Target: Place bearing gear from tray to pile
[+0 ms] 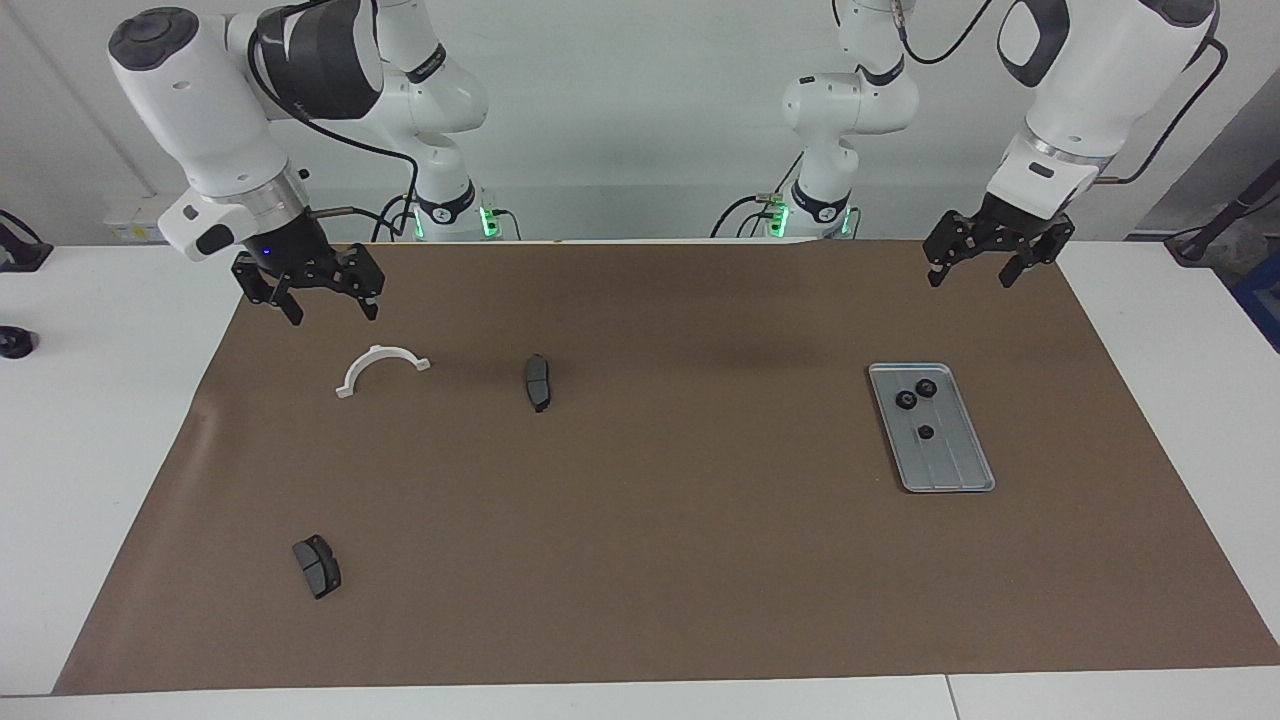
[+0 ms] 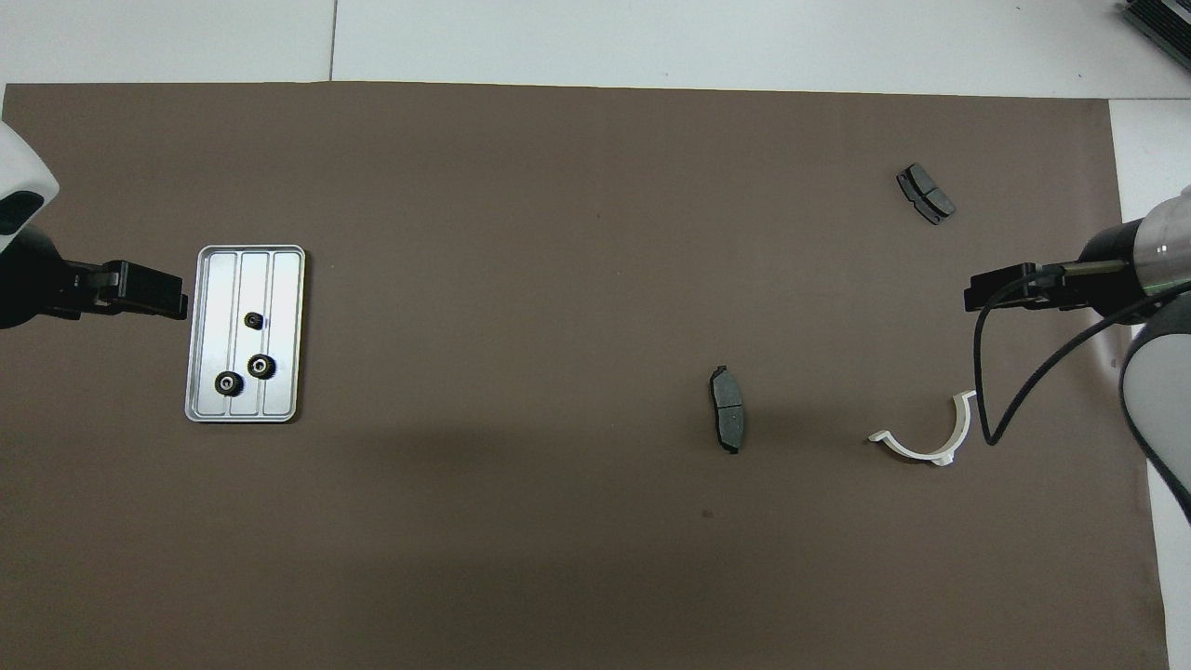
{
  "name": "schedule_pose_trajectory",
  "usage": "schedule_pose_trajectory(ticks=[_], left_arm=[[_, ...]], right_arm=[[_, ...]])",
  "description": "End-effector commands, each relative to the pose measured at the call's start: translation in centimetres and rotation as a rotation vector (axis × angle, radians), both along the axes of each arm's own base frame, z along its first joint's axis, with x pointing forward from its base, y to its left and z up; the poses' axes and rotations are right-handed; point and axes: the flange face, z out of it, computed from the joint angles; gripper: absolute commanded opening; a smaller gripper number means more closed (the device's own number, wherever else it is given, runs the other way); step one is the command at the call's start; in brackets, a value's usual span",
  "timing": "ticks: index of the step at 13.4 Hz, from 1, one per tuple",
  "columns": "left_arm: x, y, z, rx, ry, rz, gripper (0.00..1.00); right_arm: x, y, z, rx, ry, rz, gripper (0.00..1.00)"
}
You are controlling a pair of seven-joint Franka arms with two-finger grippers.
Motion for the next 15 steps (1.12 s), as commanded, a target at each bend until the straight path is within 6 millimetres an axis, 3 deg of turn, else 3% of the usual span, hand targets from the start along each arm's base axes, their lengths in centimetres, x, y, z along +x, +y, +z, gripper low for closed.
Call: schedule_pose_trajectory(ticks=[1, 2, 5, 6, 9, 11, 15], left_arm=[[1.8, 1.7, -3.7, -0.008, -0.037, 0.028, 1.0], [2.7, 3.0, -5.5, -0.008, -0.048, 0.051, 1.0], [6.4, 3.7, -11.5, -0.007, -0.074, 0.07, 1.0], [6.7, 3.9, -13.4, -0.007, -0.085, 0.075, 1.0], [5.1, 5.9, -19.9, -0.003, -0.144, 0.116, 1.0], [4.7, 6.0, -22.1, -0.002, -0.149, 0.119, 1.0], [4.7, 6.2, -23.7, -0.001, -0.134, 0.12, 1.0]], right_arm=[[-0.3, 0.1, 0.2, 0.013, -0.014, -0.015, 1.0], [-0.3, 0.1, 0.2, 0.013, -0.014, -0.015, 1.0], [-0.3, 0.1, 0.2, 0.013, -0.014, -0.015, 1.0], [-0.3, 0.1, 0.2, 0.013, -0.014, -0.015, 1.0], [-0.3, 0.1, 0.2, 0.013, -0.014, -0.015, 1.0], [-0.3, 0.1, 0.2, 0.013, -0.014, -0.015, 1.0], [-0.3, 0.1, 0.2, 0.013, -0.014, -0.015, 1.0]])
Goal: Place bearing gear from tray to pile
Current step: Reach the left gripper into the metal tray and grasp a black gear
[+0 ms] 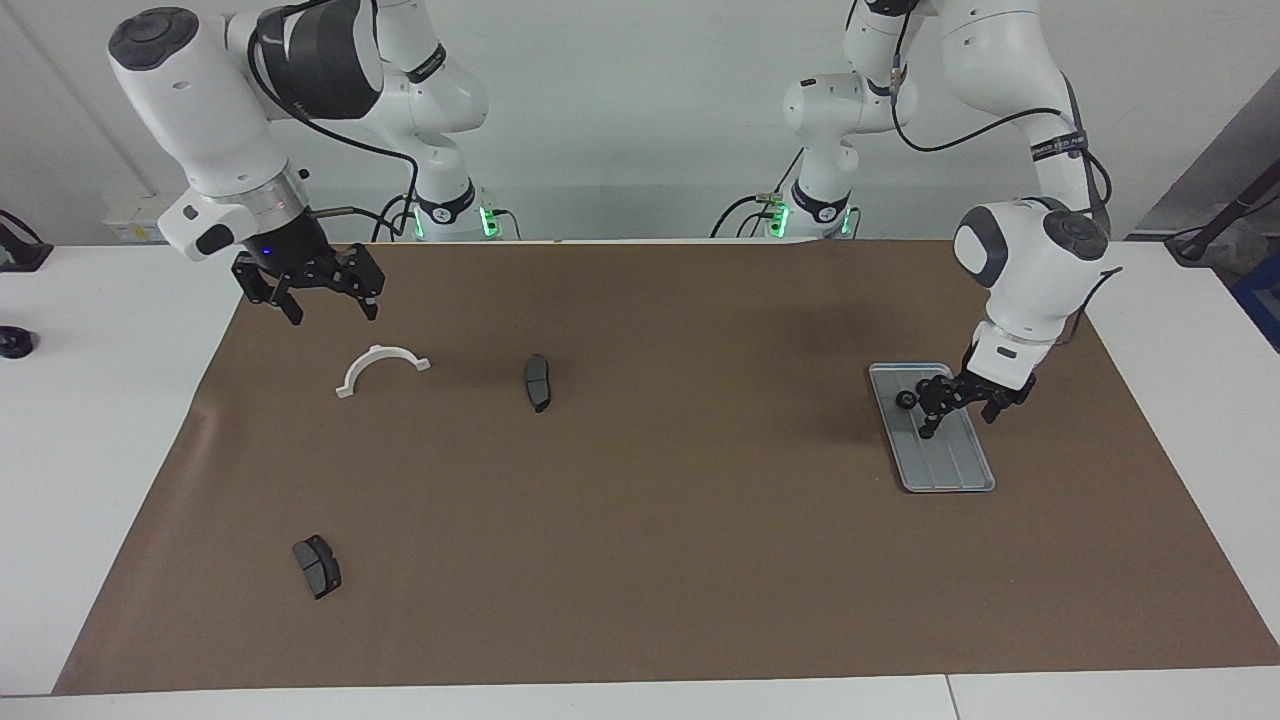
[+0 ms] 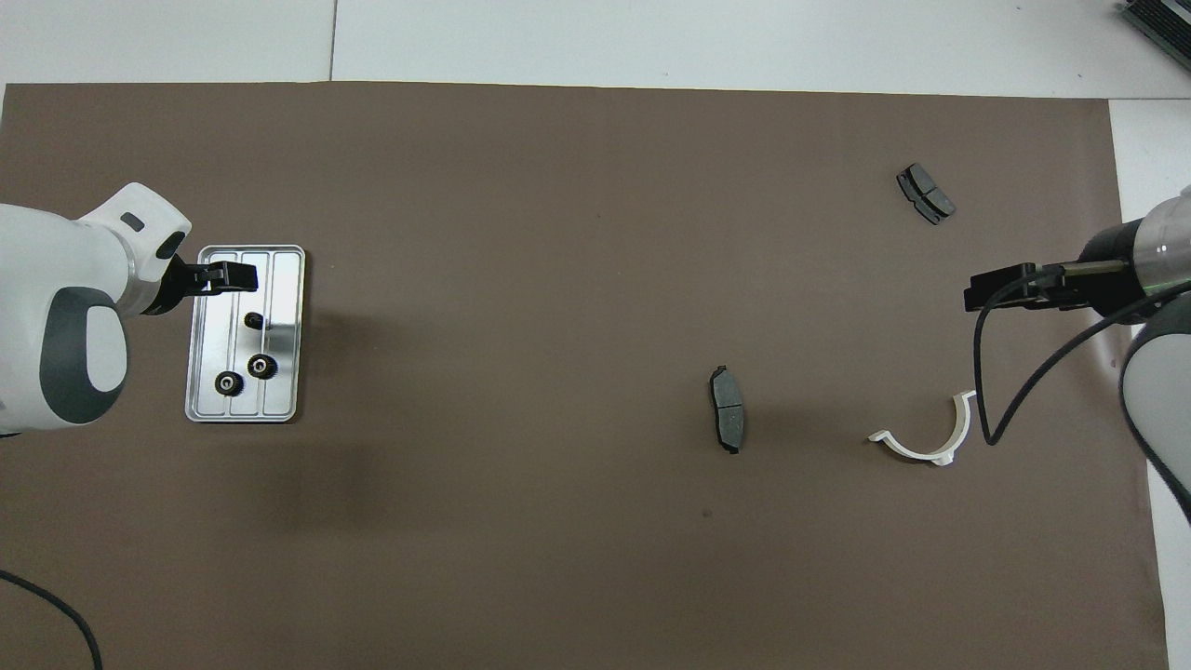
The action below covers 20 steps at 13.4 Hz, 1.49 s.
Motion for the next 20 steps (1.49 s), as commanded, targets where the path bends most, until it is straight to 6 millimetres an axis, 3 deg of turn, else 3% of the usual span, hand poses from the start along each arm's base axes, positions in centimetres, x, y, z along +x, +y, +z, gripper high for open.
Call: schedule_pose_trajectory(ticks=[1, 13, 18, 19, 20], left_arm=[[-0.5, 0.2, -0.5, -0.004, -0.01, 0.0, 1.0], [-0.7, 0.1, -1.3, -0.004, -0.001, 0.002, 1.0], [-1.2, 0.2, -4.2, -0.002, -0.013, 0.005, 1.0], [-1.6, 0.2, -4.9, -0.003, -0.001, 0.009, 0.94], [-1.5, 0.2, -5.1, -0.001, -0.008, 0.005, 0.76]], right_arm=[[-0.3, 0.1, 0.2, 0.013, -0.014, -0.015, 1.0], [-0.3, 0.1, 0.2, 0.013, -0.014, -0.015, 1.0], [-0.3, 0.1, 0.2, 0.013, -0.014, -0.015, 1.0], [-0.3, 0.1, 0.2, 0.013, -0.014, -0.015, 1.0], [-0.3, 0.1, 0.2, 0.013, -0.014, -0.015, 1.0]])
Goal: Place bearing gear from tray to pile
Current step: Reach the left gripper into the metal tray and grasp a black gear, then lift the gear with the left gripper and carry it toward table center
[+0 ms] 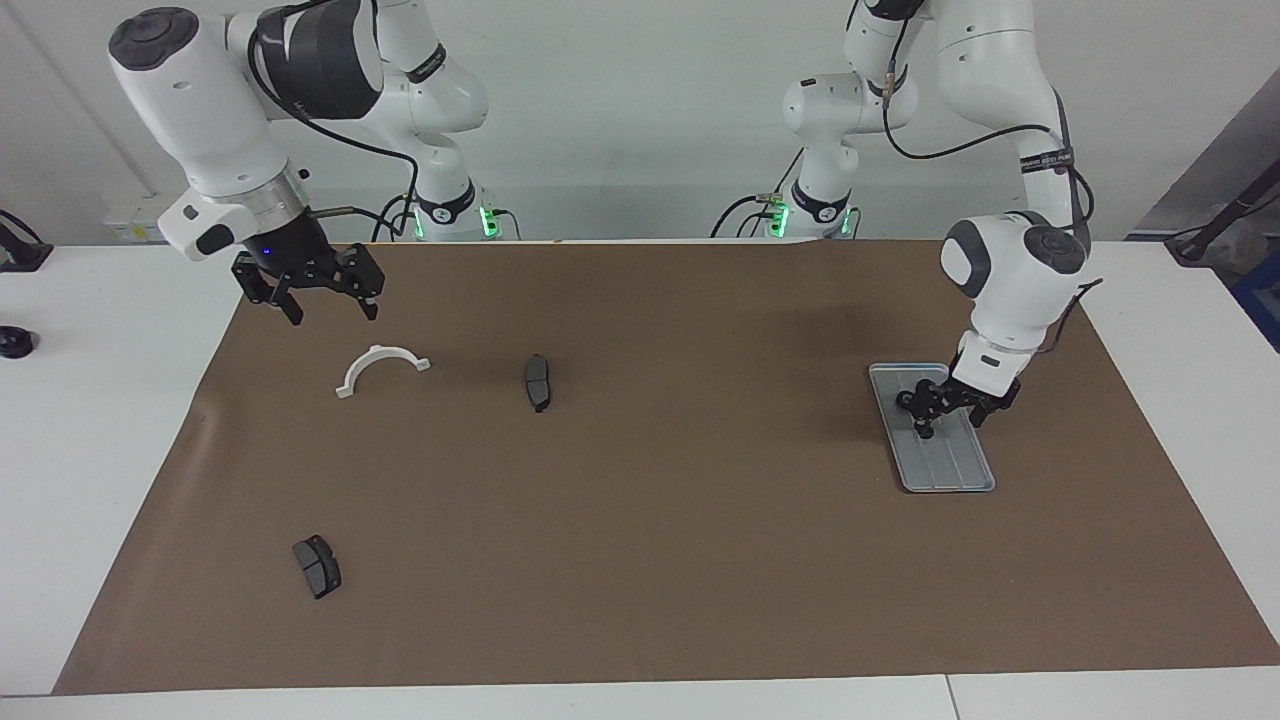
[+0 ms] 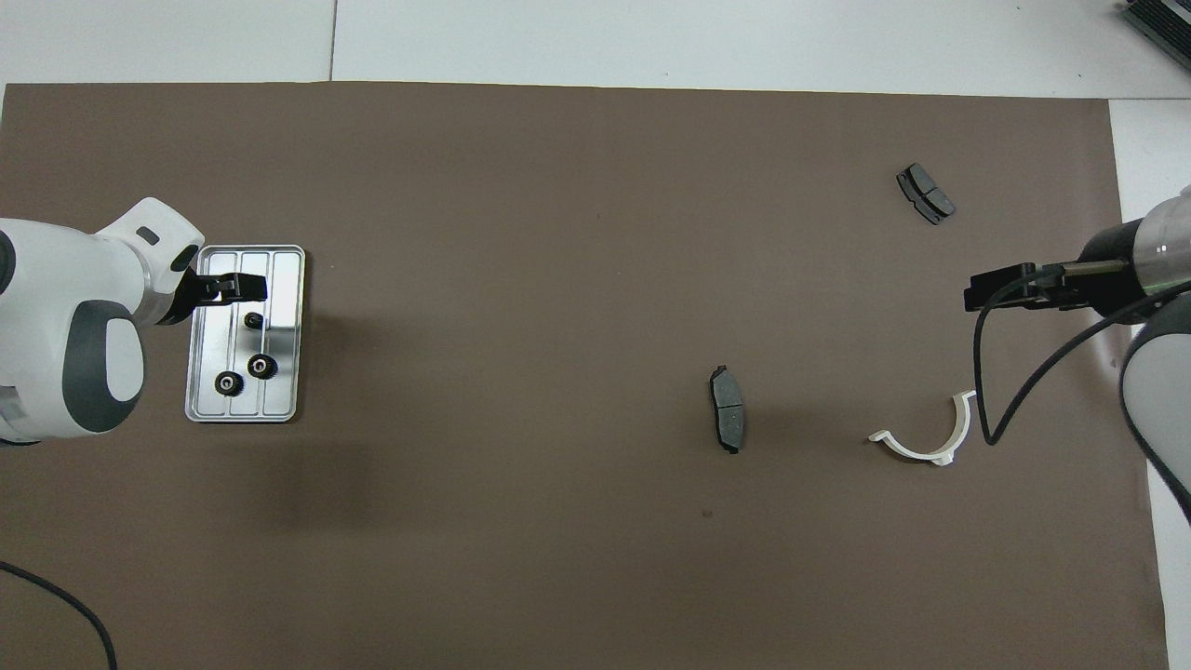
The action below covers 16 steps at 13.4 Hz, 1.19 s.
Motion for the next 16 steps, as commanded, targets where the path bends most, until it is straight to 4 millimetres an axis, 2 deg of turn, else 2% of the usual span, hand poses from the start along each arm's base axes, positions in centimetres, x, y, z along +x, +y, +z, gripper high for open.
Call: schedule_pose_trajectory(ticks=[1, 2, 6, 8, 13, 14, 15, 16], left_arm=[[-0.2, 0.3, -1.0, -0.001, -0.033, 0.001, 0.62], [-0.1, 0.3, -1.7, -0.001, -0.033, 0.0, 0.53], [0.1, -0.1, -2.5, 0.001, -0.044, -0.012, 0.47], [-0.5, -0.1, -3.1, 0.0, -0.022, -0.011, 0.47], [-0.9, -0.1, -3.2, -0.001, 0.01, -0.01, 0.46], [-0.9, -0.1, -3.2, -0.002, 0.011, -0.008, 0.28], [-0.9, 0.0, -3.1, -0.002, 0.021, -0.007, 0.0], [-0.8, -0.1, -3.0, -0.002, 0.021, -0.009, 0.0]], right_arm=[[-0.3, 0.1, 0.2, 0.013, -0.014, -0.015, 1.0], [-0.3, 0.1, 0.2, 0.013, -0.014, -0.015, 1.0], [-0.3, 0.1, 0.2, 0.013, -0.014, -0.015, 1.0], [-0.3, 0.1, 0.2, 0.013, -0.014, -0.015, 1.0], [-0.3, 0.1, 0.2, 0.013, -0.014, -0.015, 1.0], [-0.3, 0.1, 0.2, 0.013, -0.014, -0.015, 1.0], [-0.3, 0.1, 0.2, 0.013, -0.014, -0.015, 1.0], [-0.3, 0.1, 0.2, 0.013, -0.014, -0.015, 1.0]])
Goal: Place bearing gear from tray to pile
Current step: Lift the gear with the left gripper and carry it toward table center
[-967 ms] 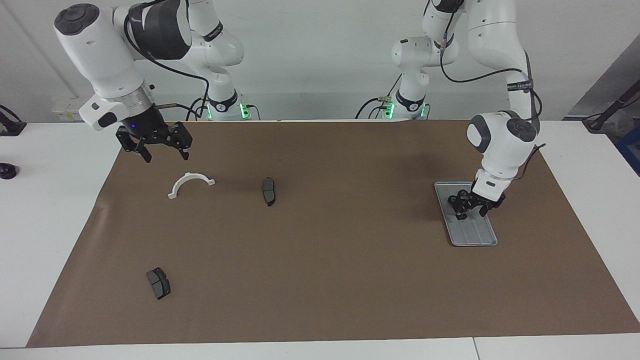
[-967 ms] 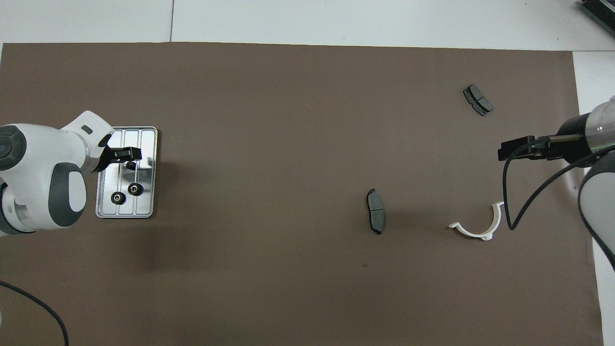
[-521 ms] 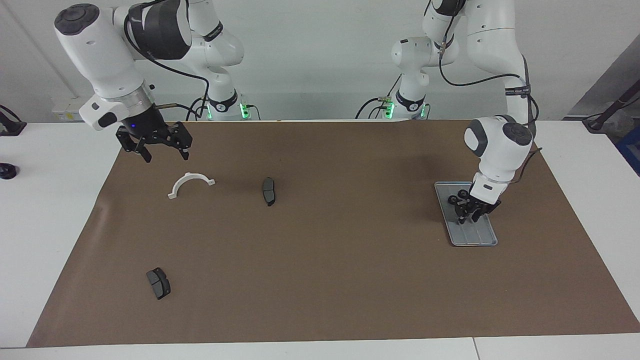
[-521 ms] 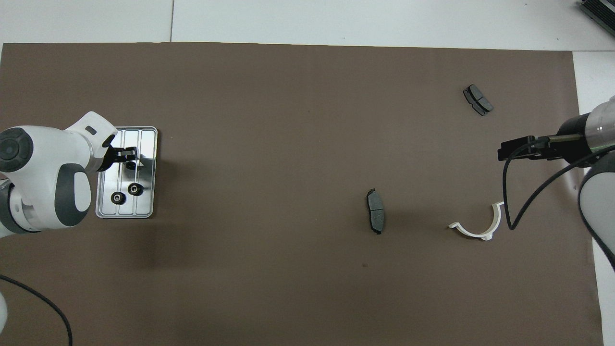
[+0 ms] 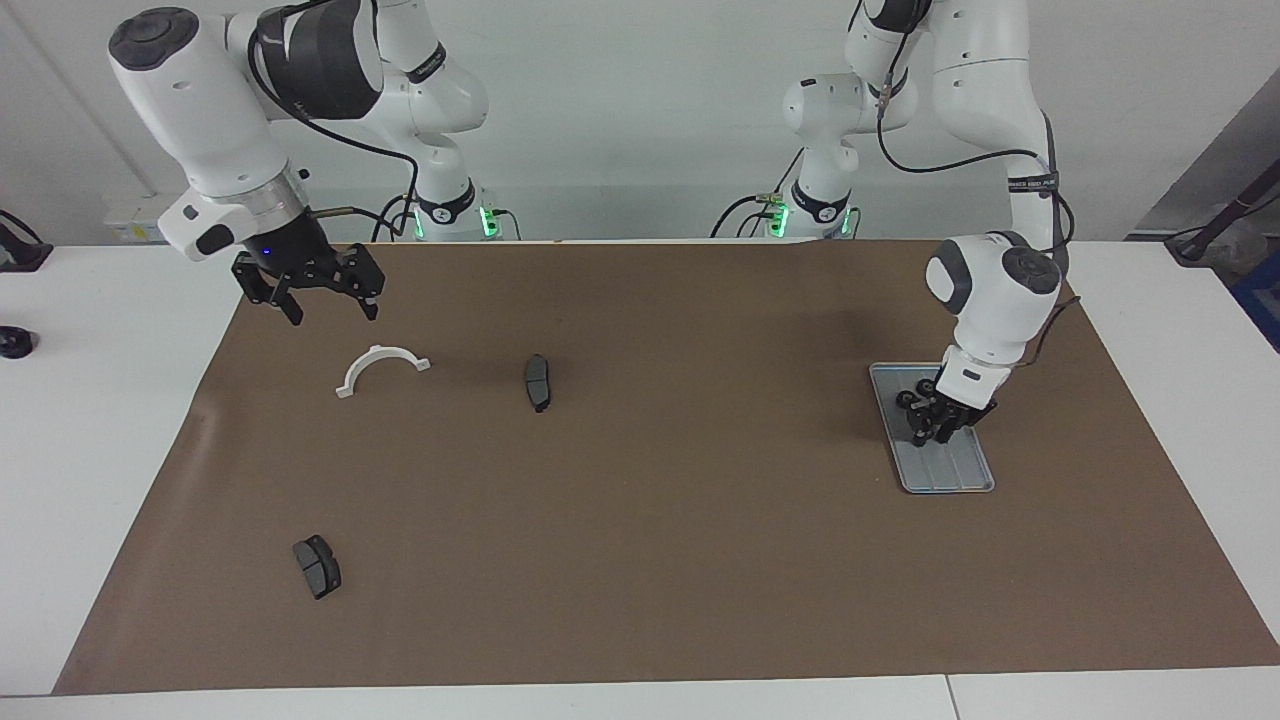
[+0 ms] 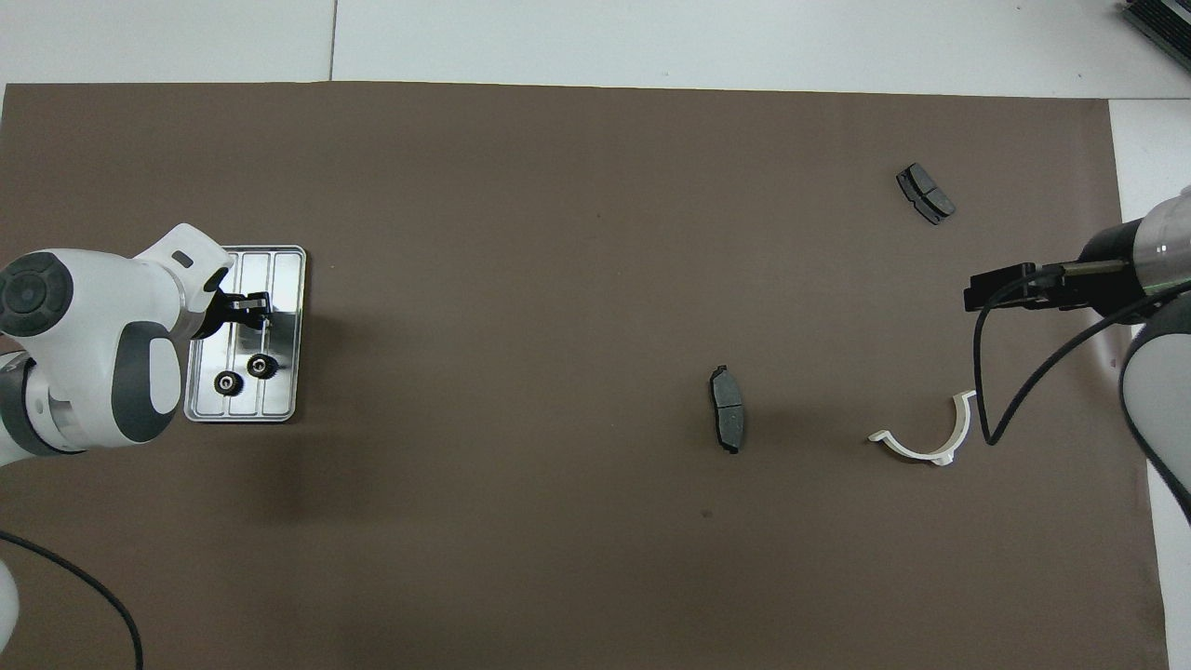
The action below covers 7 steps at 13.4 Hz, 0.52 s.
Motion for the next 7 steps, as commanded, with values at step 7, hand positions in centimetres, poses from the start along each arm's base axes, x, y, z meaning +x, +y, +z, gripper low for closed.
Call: schedule_pose_trajectory(ticks=[7], left_arm=[[2.0, -0.6, 7.1, -0.012, 0.073, 0.003, 0.0]], right_arm=[[-0.3, 0.1, 0.2, 0.013, -0.014, -0.015, 1.0]])
